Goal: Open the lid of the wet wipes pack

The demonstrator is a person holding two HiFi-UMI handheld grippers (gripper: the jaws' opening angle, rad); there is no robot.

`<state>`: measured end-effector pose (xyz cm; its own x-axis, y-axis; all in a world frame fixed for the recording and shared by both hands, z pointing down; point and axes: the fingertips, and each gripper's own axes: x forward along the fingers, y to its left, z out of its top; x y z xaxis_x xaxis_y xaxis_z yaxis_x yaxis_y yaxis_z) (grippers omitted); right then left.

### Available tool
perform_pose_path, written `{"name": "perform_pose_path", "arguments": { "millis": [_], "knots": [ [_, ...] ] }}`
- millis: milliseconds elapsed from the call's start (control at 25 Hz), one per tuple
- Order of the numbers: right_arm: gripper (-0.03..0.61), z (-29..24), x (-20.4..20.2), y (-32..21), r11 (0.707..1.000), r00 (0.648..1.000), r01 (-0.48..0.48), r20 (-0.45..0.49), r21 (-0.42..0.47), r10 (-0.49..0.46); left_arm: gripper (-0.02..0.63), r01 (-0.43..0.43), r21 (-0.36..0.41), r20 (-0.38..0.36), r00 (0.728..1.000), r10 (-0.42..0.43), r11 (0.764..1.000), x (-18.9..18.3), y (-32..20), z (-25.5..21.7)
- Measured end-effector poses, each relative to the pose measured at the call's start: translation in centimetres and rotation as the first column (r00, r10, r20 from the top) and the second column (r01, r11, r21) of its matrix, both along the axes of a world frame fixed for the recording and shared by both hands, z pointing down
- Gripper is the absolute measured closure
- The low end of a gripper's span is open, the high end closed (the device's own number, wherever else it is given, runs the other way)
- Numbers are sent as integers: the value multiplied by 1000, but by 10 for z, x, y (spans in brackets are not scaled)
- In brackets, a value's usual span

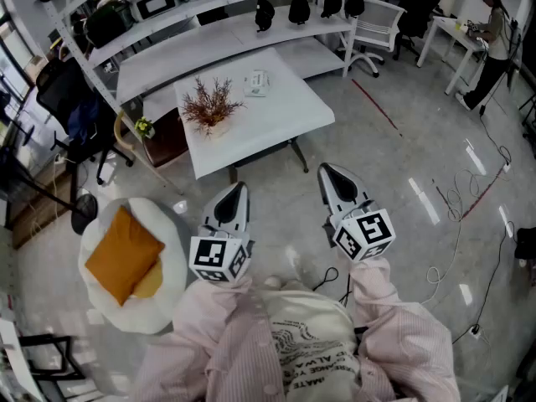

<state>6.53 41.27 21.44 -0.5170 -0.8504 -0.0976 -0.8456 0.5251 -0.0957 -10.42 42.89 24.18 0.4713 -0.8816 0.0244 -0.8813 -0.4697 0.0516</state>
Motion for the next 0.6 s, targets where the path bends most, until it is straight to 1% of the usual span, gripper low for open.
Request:
{"name": "perform_pose_path", "arguments": {
  "millis": [320,600],
  "knots": [
    [580,5,5,-2,1000,1000,-1,0,-13,1,615,-3,-20,14,1000,4,1000,6,-2,5],
    [580,12,10,-6,1000,1000,11,-3,-13,-11,615,1,-35,-29,1000,-2,999,10,-6,10]
  ]
}}
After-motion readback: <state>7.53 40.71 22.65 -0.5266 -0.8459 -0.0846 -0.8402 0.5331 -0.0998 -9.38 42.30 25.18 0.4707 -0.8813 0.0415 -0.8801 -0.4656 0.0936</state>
